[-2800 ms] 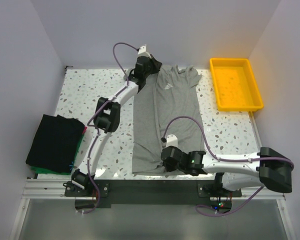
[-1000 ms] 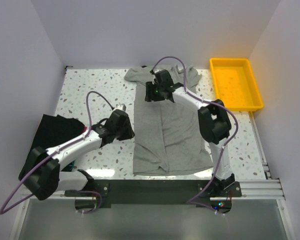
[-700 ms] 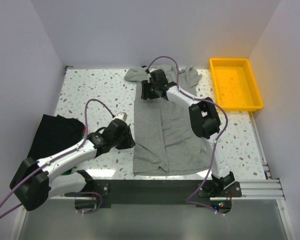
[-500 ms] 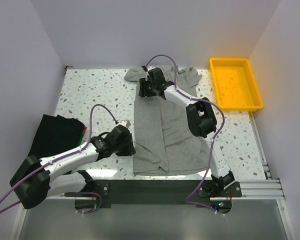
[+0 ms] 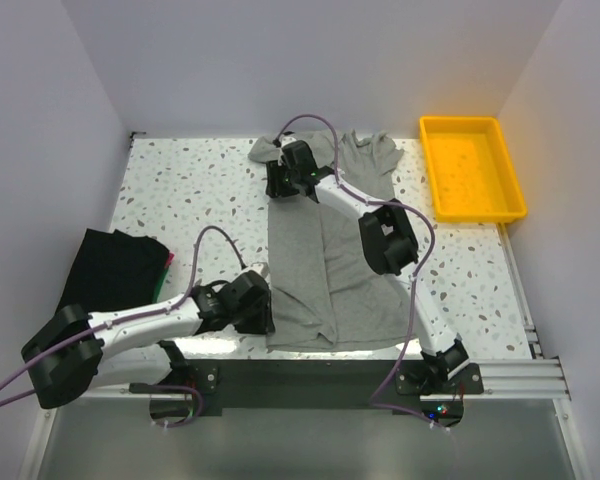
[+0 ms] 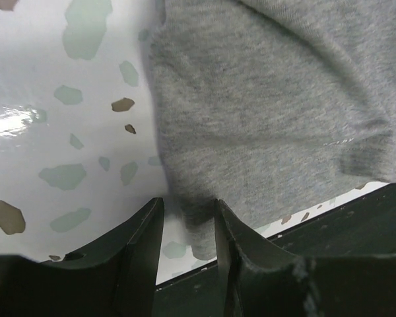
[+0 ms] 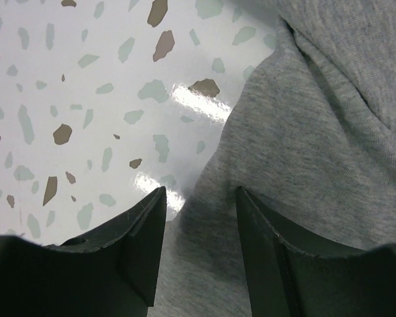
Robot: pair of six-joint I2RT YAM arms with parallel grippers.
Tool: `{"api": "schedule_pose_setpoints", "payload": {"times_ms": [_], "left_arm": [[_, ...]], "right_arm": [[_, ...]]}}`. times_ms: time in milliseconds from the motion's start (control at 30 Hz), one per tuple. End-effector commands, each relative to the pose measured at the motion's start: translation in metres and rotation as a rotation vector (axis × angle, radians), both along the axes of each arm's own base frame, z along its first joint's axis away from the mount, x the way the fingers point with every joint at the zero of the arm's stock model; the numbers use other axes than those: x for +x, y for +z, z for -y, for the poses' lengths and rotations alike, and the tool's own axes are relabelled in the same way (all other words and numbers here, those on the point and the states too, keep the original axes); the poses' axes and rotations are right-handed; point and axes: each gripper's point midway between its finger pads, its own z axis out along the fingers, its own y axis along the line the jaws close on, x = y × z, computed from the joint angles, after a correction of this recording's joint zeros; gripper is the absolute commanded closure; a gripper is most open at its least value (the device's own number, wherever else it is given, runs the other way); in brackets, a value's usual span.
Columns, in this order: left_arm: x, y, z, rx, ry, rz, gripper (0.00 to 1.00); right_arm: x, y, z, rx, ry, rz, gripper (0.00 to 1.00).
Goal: Fold and stack the t-shirts
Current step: Fold the tshirt
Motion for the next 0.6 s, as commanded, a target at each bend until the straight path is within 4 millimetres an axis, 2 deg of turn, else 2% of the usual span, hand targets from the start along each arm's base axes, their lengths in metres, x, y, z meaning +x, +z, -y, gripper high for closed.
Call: {"api": "schedule_pose_setpoints", "payload": {"times_ms": [0, 167, 267, 300, 333, 567], "left_arm": [[-0.008, -0.003, 0.009, -0.026, -0.001, -0.023, 0.59], [-0.02, -0.01, 0.018, -0.027, -0.016, -0.053, 0.6], [-0.029, -0.014, 0.018, -0.019, -0.01, -0.076, 0.8], [-0.033, -0.014, 0.018, -0.016, -0.016, -0.08, 0.93], [-0.035, -0.012, 0.018, -0.02, -0.012, -0.085, 0.98], [-0.048, 0.001, 0.002, -0.014, -0.007, -0.103, 1.0]], "right_arm": [[0.014, 0.011, 0.0, 0.008, -0.016, 0.048, 0.5], [0.012, 0.0, 0.001, -0.001, -0.016, 0.034, 0.5], [0.012, -0.006, 0.0, -0.008, -0.013, 0.027, 0.5], [0.013, -0.006, 0.0, -0.012, -0.011, 0.026, 0.49], [0.013, -0.009, 0.001, -0.017, -0.012, 0.024, 0.49], [0.014, -0.011, 0.004, -0.037, -0.004, 0.024, 0.49]]}}
